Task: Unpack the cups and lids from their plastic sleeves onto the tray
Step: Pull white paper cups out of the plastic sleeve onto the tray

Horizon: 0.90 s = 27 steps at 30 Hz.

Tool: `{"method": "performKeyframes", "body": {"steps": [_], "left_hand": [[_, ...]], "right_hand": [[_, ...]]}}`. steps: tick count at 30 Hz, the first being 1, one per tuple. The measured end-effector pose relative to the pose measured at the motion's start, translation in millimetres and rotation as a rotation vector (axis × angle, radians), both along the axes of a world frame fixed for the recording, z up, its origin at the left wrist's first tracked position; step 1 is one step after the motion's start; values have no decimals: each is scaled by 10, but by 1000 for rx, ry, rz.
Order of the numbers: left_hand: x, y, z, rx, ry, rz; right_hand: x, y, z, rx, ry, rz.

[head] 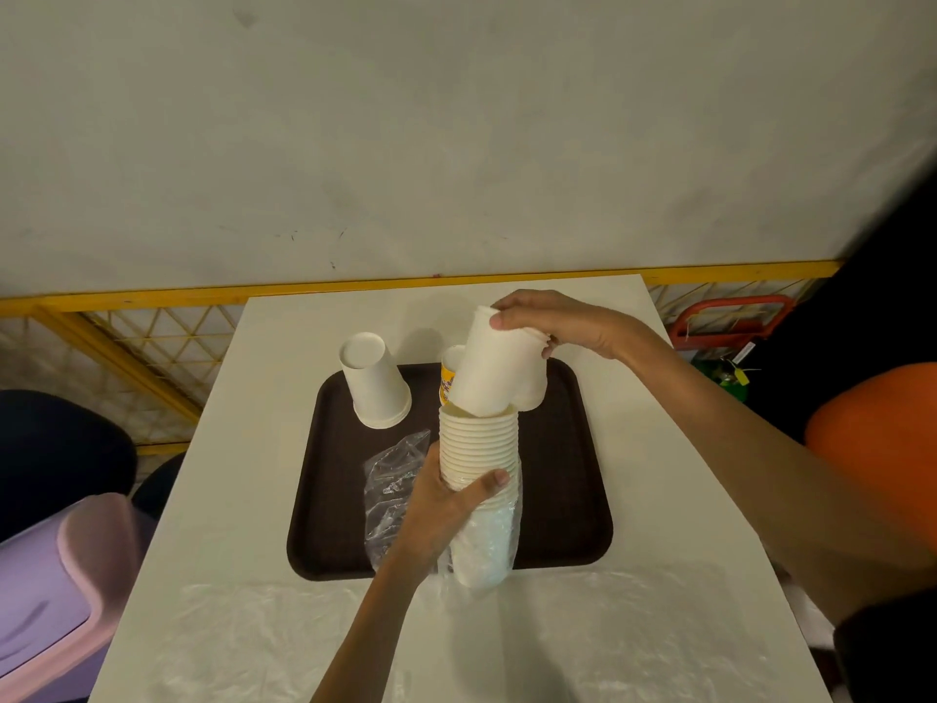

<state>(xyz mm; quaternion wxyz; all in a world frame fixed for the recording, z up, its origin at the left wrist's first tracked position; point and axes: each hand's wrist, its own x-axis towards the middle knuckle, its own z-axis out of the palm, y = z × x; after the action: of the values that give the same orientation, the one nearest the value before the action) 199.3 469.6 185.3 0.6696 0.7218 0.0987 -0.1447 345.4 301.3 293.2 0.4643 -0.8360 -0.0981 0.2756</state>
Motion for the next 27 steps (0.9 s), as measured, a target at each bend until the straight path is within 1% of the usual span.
{"method": "performKeyframes", "body": {"steps": [3,7,10,13,15,17,19,21,23,25,27], "left_hand": [[22,5,36,-18,-14,51],[91,-18,46,-3,-39,70],[146,-46,55,4,-55,82],[224,-78,119,-2,-90,96],[275,-94,174,-11,-106,94],[312,-92,200,-4,-120,101],[321,-70,190,1,-118,105],[319,-33,115,12,-107,114],[296,8,30,27,-93,125],[275,51,-48,37,-76,128],[272,98,-129,44,-61,137]], "right_hand": [[-20,-154,-55,71,62,-34],[-56,-344,-171,160,190,-15],[-63,-434,-225,177,253,30],[-91,-456,-255,160,273,63],[-98,-466,-282,192,294,33],[-60,-480,-343,278,312,-72],[-6,-467,-437,324,244,-251],[93,-444,-594,296,89,-438],[169,-402,-763,238,-47,-574],[217,-335,-915,174,-114,-623],[268,-249,-1055,116,-155,-623]]}}
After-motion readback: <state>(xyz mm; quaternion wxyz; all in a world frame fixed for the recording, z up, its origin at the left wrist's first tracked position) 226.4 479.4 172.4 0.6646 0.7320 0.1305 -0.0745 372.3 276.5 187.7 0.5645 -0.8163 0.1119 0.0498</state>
